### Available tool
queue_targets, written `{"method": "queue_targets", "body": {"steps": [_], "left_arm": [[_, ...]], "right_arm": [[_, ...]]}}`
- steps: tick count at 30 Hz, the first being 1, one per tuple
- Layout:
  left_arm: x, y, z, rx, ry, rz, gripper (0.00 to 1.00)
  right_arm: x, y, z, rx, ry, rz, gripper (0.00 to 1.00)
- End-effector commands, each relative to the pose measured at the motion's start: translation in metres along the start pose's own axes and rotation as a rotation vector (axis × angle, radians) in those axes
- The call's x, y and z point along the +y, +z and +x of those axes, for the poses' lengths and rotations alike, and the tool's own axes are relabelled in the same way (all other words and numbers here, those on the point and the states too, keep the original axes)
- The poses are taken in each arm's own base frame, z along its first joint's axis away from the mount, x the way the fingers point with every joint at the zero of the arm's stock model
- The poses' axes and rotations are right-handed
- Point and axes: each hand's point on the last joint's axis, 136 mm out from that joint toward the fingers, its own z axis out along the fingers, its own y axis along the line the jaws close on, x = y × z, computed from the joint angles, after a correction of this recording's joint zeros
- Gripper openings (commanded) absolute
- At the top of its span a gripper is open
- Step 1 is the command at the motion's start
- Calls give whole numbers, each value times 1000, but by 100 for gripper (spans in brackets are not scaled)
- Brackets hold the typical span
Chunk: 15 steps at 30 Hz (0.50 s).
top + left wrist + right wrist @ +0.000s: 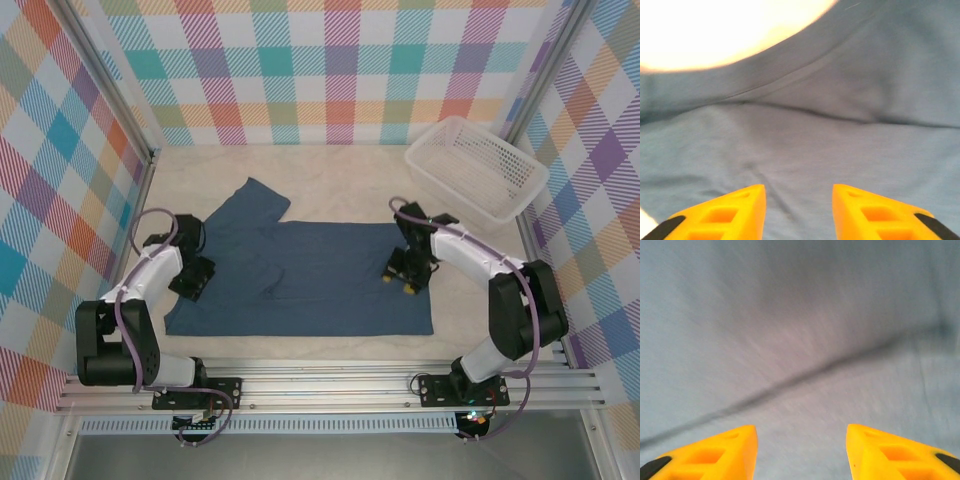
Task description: Fold and stack the t-shirts
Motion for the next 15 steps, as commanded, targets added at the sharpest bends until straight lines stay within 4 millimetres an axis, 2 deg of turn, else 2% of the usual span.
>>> {"method": "queue_targets", "body": {"steps": [1,3,6,11,15], "left_arm": [[-76,-20,-27,-28,49,220,44],[-119,-25,-38,-17,140,277,46],[-167,-21,-54,0,224,319,47],[-226,-8,-73,8,310,391,48],[-257,4,-78,21,324,454,48]], "right_arm": [[2,-24,-69,-240,-33,23,49],[5,-27,-104,-333,-22,38,48],[10,-20,-145,-417,-35,84,46],[15,6,-179,-416,-36,171,45],[7,21,-194,-416,4,210,45]]}}
